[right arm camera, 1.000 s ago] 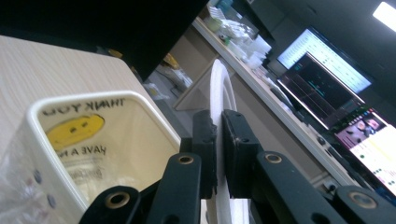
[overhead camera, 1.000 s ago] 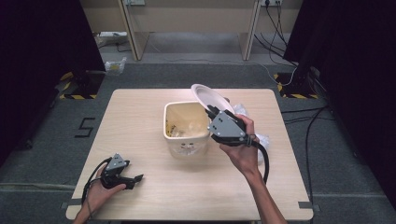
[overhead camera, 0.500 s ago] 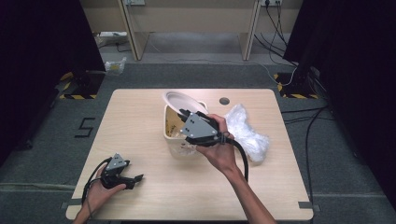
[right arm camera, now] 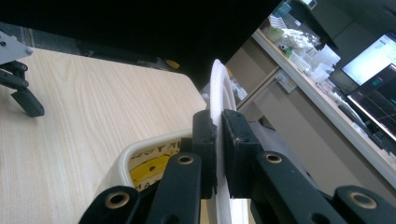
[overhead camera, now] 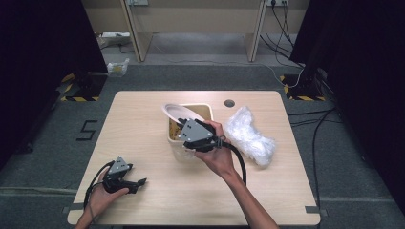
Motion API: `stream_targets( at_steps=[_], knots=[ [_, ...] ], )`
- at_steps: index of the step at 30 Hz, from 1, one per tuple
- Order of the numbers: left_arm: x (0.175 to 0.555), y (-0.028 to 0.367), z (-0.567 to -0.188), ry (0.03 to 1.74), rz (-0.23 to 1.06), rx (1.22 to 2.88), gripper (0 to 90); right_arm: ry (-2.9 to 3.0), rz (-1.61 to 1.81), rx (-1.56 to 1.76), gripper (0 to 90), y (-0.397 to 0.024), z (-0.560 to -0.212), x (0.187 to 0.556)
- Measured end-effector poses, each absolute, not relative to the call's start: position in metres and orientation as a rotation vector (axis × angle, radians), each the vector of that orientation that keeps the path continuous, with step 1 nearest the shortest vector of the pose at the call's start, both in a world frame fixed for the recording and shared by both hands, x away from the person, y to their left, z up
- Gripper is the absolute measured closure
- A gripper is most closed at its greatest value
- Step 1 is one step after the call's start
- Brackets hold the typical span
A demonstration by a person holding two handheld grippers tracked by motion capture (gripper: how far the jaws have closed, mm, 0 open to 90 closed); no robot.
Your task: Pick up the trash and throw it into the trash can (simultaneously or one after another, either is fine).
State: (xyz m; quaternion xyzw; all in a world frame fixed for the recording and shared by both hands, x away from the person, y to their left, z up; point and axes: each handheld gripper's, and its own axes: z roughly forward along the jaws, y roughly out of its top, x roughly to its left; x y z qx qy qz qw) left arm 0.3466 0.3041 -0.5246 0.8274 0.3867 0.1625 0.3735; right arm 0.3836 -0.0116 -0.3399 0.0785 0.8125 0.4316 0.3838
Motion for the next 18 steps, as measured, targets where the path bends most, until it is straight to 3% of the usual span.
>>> stream_targets(
  at_steps=[18],
  knots=[
    [0.347,0.304,-0.525,0.990,0.415,2.120,13.2,2.136,1.102,0.259,83.8,-0.007,-0.359,0.394]
  ],
)
